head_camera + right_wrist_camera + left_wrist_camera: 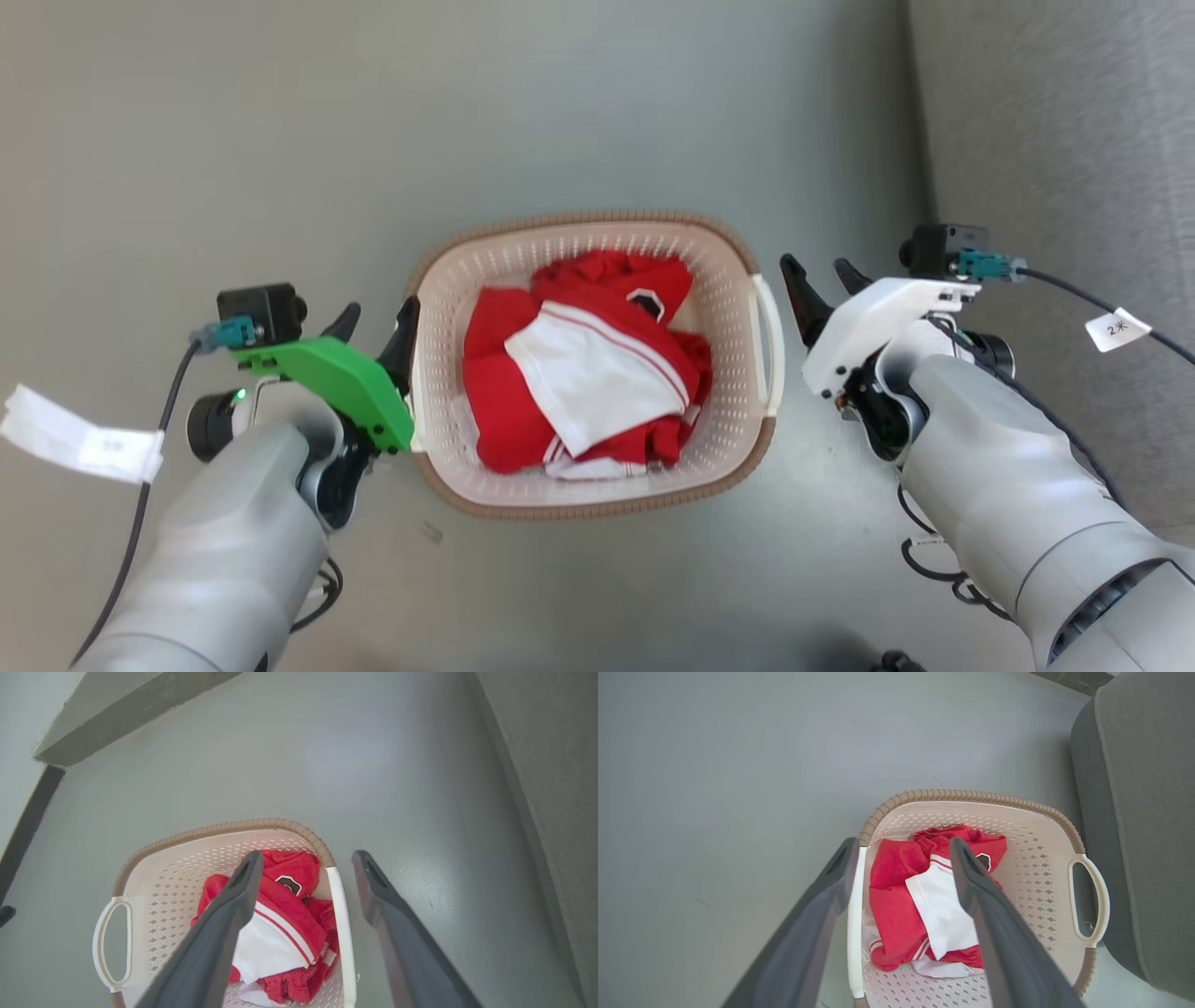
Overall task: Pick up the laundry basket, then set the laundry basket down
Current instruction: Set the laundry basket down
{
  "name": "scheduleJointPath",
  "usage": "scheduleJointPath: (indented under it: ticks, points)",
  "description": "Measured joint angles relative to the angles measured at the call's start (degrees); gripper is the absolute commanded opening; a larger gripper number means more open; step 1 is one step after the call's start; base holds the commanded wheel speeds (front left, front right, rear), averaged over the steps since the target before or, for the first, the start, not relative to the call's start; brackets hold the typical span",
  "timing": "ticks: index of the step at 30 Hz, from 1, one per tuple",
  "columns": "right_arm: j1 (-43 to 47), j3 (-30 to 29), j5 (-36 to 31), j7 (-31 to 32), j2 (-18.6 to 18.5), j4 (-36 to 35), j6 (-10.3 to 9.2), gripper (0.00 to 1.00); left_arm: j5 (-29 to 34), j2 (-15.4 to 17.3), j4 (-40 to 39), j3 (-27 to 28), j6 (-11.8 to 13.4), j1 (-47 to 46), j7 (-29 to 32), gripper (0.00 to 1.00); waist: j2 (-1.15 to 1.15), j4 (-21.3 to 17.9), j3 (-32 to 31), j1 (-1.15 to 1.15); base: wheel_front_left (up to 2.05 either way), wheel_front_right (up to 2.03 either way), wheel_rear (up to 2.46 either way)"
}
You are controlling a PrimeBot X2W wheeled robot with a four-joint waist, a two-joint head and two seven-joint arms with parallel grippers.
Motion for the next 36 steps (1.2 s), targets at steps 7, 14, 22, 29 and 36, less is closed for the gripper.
scheduleJointPath:
  ticks: [7,14,22,29,36]
  points:
    - [0.02,-2.99,-3.00,-0.01,-0.18,-4.26,-0.02,1.00,0.09,1.88,-1.12,1.02,0.00,3.37,-0.30,1.00,0.00,-0.59,-5.64,0.00,0.00,0.00,0.00]
    - [3.81,-5.57,-6.39,-0.02,-1.98,-8.32,-0.44,1.00,2.27,4.30,-4.49,6.67,0.00,4.70,-0.30,1.00,0.00,-1.12,-11.40,0.00,0.00,0.00,0.00]
    - [9.05,-8.84,-10.70,-0.02,-3.37,-13.71,-0.46,1.00,6.97,4.78,-8.61,12.01,0.00,9.83,-0.29,1.00,0.00,-1.15,-18.01,0.00,0.00,0.00,0.00]
    - [13.87,-12.23,-13.76,-0.02,-5.03,-18.15,-1.13,1.00,12.35,4.80,-13.24,16.03,0.00,13.77,-0.30,1.00,0.00,-0.71,-23.50,0.00,0.00,0.00,0.00]
    - [17.84,-15.13,-17.17,-0.02,-5.58,-23.07,-2.36,1.00,18.60,4.98,-19.23,20.18,0.65,17.36,-0.30,1.00,0.00,0.40,-27.10,-0.01,0.00,0.00,0.00]
